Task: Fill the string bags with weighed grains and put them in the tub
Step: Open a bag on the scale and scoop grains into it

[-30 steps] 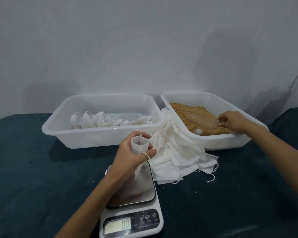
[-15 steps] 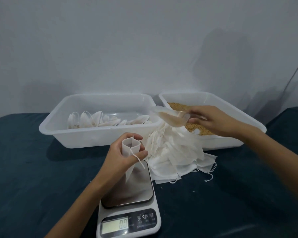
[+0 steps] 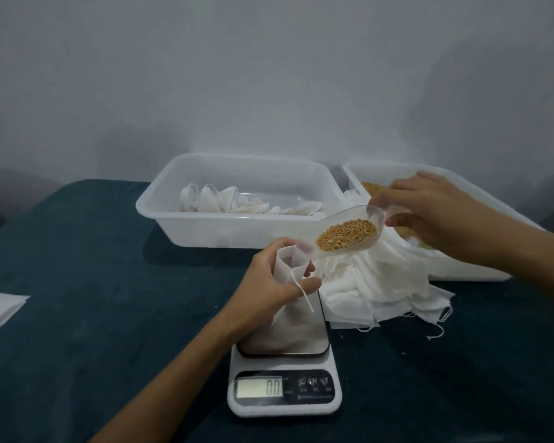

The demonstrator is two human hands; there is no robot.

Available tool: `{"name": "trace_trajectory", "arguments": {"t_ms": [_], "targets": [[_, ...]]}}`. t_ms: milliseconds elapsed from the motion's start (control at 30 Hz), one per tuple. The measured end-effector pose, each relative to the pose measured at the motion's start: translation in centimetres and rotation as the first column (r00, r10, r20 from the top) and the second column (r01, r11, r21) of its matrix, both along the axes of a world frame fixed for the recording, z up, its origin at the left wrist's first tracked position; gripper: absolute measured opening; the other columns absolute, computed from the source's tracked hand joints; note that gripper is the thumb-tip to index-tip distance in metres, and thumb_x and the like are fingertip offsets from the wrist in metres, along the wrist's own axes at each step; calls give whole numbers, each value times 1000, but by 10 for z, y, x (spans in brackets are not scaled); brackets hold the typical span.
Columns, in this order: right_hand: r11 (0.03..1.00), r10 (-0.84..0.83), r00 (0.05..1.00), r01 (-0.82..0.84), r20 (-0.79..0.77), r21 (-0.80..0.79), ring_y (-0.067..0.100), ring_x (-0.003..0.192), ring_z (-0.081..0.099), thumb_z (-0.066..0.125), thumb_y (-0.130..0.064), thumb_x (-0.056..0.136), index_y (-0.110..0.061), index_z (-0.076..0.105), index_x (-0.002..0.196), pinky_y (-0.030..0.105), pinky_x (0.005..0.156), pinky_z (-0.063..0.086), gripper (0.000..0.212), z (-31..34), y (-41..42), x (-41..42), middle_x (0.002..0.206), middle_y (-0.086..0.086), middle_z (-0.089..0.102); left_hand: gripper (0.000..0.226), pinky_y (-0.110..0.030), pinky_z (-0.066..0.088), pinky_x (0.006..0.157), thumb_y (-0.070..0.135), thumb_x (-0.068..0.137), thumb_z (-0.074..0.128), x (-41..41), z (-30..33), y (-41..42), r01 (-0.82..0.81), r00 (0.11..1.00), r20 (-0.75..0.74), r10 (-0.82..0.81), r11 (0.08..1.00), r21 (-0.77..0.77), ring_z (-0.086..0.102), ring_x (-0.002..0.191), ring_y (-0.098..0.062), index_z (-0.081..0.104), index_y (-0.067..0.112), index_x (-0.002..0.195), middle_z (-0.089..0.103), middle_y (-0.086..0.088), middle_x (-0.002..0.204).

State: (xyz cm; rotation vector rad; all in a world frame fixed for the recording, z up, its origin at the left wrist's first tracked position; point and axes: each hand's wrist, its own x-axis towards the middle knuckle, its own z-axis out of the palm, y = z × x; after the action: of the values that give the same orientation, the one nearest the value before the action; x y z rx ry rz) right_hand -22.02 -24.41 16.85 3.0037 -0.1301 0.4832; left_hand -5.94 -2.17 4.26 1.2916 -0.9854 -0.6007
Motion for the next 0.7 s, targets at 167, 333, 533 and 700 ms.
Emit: {"name": "trace_trajectory", "arguments": {"t_ms": [167,333,533,700], "targets": [[986,-7,1000,10,19,-165,27,98,62,74,-14,88,-22,70,120,56,112,32,33,0,1,7,107,1,69,41,-41,61,92,19,78,84,0,-2,-2,-25,1000,-13,26,1000,11,74,103,-24,67,17,115,73,-3,102],[954,41,997,-21,60,-298,32,98,66,75,-17,86,-23,71,119,60,110,35,33,1,4,16,102,2,68,32,-20,54,88,12,85,82,0,-1,-1,-8,1000,22,7,1000,18,72,95,-9,68,17,114,75,7,97],[919,104,991,-62,88,-389,33,94,65,77,-17,82,-21,72,116,64,107,36,34,6,6,23,98,4,69,38,-15,51,88,13,86,84,2,-4,-2,-34,999,28,33,999,28,71,99,-6,67,20,119,76,7,101],[910,104,991,-63,80,-409,33,99,65,77,-17,83,-23,71,118,64,109,34,36,11,10,24,103,4,69,42,-22,53,94,16,86,84,3,-5,-3,-40,999,32,39,999,30,71,100,-8,65,16,124,76,7,101]]}}
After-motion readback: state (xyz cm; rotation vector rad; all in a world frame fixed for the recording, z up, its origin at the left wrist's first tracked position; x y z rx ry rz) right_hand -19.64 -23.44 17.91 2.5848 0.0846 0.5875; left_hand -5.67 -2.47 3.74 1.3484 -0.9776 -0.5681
